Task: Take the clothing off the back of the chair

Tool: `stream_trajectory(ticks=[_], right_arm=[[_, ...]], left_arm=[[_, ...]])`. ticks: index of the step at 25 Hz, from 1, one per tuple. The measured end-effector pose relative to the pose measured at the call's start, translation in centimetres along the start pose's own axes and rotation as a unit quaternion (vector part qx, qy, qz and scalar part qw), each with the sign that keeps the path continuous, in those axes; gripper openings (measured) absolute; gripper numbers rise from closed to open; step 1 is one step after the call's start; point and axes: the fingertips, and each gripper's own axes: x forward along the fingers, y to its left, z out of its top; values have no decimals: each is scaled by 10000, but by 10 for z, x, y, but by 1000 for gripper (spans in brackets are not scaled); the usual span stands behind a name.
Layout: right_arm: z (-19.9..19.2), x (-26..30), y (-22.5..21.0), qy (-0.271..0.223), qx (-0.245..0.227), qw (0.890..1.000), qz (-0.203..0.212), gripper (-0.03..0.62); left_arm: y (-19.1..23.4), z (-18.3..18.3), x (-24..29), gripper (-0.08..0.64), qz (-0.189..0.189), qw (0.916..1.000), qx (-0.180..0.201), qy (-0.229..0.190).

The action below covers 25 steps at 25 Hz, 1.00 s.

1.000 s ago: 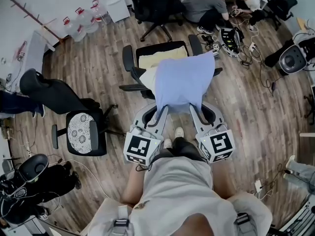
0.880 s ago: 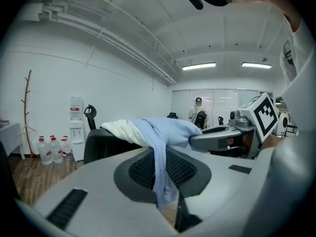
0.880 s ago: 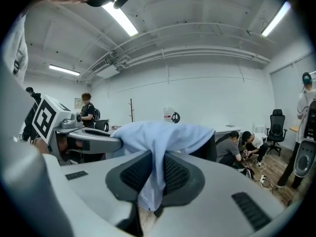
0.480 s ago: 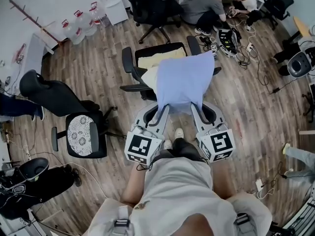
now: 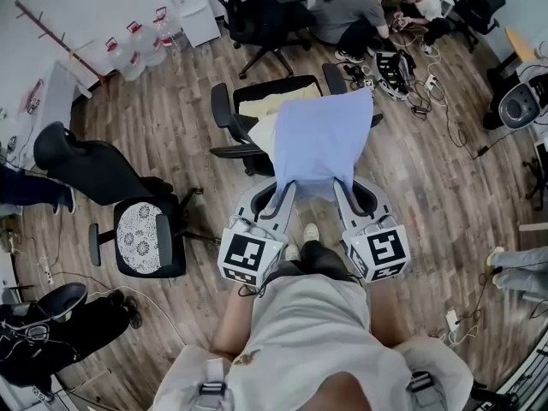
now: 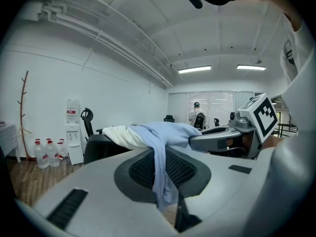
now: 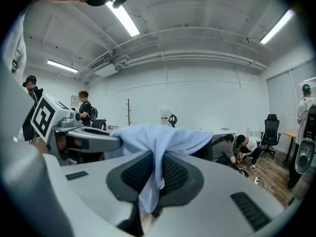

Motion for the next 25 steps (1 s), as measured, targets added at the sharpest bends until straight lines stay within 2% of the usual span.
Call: stream_trajectory(ticks=[6, 25], right_arm=[[5, -2, 10, -25, -24, 10000, -42, 55], [6, -34, 19, -113, -125, 9997, -159, 54]], left_arm=[[4, 5, -9, 57, -17, 10000, 27, -45], [-21, 7, -29, 57, -103, 9997, 79, -183]])
